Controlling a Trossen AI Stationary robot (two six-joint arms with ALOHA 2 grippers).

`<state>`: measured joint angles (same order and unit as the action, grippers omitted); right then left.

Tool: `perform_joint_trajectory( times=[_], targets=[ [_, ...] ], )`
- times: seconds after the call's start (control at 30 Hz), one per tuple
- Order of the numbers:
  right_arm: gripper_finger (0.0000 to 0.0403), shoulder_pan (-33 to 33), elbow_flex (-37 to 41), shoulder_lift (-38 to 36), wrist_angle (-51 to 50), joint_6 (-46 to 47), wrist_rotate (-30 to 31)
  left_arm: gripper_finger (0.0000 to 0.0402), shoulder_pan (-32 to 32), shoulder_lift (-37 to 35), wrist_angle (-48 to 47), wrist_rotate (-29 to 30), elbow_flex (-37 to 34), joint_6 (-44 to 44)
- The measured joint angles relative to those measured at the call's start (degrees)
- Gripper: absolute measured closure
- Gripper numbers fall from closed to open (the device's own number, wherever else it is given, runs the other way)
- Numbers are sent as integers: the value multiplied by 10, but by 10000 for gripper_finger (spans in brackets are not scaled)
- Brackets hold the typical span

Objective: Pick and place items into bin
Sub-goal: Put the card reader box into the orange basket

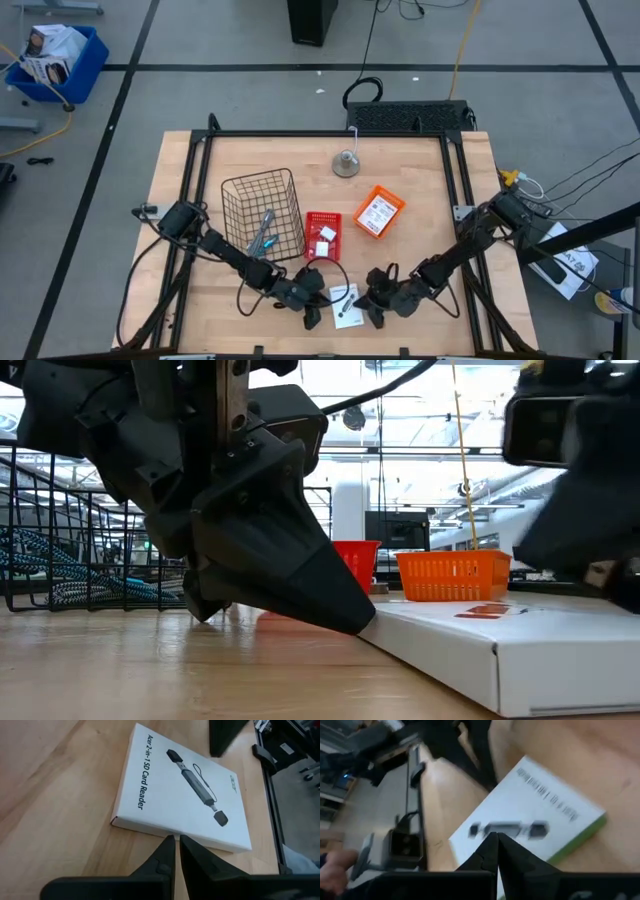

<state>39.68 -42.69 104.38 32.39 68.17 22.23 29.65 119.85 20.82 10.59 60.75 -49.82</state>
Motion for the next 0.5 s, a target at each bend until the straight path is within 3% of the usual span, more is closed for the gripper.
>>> perform_joint_trajectory(
  times=[0.3, 0.5],
  targets=[
    [403, 14, -3, -4, -130, 103, 10, 371, 0, 0, -2, 0, 0, 0],
    [403, 17, -1, -23, -120, 74, 1, 371, 0, 0, -1, 0, -1, 0]
  ],
)
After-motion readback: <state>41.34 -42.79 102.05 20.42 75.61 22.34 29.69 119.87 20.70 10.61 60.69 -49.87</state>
